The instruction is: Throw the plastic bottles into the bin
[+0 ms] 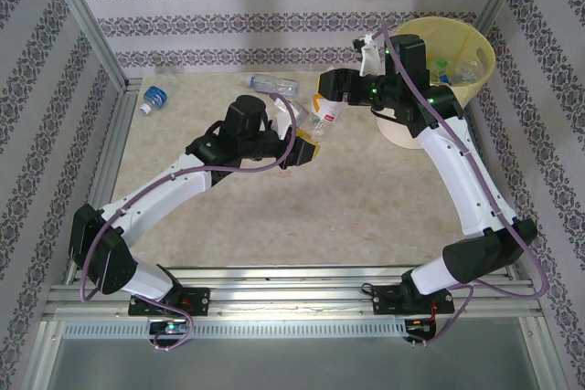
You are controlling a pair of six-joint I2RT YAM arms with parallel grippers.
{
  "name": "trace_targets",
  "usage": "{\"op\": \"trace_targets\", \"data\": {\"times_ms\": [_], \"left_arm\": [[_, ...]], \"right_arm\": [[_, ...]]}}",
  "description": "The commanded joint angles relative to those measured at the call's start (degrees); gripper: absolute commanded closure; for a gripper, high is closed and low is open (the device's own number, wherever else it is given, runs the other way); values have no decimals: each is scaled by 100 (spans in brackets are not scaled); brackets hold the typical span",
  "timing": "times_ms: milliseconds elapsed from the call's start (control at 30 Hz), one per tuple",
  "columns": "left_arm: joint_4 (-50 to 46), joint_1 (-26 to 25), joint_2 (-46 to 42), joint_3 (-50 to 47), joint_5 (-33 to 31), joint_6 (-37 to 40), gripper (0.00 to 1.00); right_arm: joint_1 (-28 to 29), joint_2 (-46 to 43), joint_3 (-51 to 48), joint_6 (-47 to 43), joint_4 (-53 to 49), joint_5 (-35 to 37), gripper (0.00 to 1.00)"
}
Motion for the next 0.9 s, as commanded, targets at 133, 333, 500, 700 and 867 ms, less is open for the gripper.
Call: {"op": "trace_targets", "data": {"times_ms": [133, 333, 500, 700, 867], "left_arm": [[248, -93, -45, 46, 25, 250, 45], [547, -33, -222, -109, -309, -106, 0], [711, 148, -181, -96, -154, -467, 0], [817, 265, -128, -127, -165, -660, 0], [800, 333, -118, -158, -305, -742, 0]], "right_arm": [[29, -34, 141, -3, -45, 157, 51], [-23, -72, 289, -46, -176, 468, 53], [-127, -283, 343, -253, -205, 1002, 56], [-409, -580, 430, -537, -144, 1690, 62], [-719, -785, 635, -817, -7, 2291, 64]]}}
